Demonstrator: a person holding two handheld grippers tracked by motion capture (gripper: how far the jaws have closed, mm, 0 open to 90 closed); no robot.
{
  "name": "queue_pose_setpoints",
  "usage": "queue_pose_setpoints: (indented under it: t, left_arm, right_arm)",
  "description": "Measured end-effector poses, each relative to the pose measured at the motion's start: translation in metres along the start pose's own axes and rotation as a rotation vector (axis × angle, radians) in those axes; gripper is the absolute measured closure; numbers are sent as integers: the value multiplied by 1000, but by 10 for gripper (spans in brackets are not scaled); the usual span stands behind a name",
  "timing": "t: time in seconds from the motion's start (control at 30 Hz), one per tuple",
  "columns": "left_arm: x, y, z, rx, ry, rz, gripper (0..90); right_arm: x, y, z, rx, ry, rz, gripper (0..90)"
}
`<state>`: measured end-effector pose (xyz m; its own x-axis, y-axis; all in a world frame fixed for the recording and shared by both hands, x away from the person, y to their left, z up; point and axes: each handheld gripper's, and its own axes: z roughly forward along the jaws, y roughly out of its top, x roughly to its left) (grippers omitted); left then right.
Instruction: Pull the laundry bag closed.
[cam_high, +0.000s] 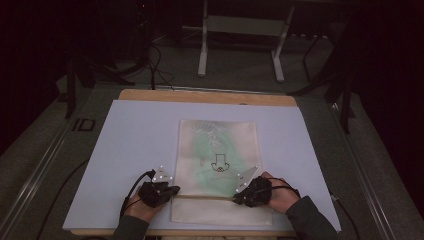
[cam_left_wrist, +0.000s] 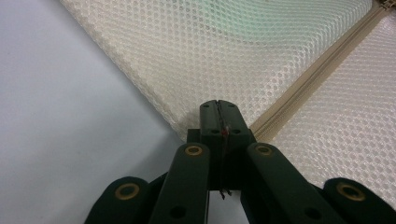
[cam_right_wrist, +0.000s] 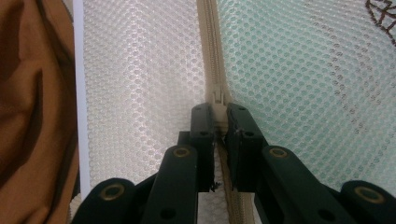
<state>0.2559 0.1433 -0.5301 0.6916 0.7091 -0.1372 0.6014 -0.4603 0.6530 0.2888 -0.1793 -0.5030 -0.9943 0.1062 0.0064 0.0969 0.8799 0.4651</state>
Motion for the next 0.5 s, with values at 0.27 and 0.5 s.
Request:
queue_pose_setpoints:
  t: [0.27, 0.5]
  left_arm:
    - [0, 0, 0, 1, -2, 1, 894]
    - [0, 0, 0, 1, -2, 0, 894]
  right_arm:
    - [1, -1, -1, 0, 4, 6, 825]
    - [1, -4, -3, -1, 0, 7, 825]
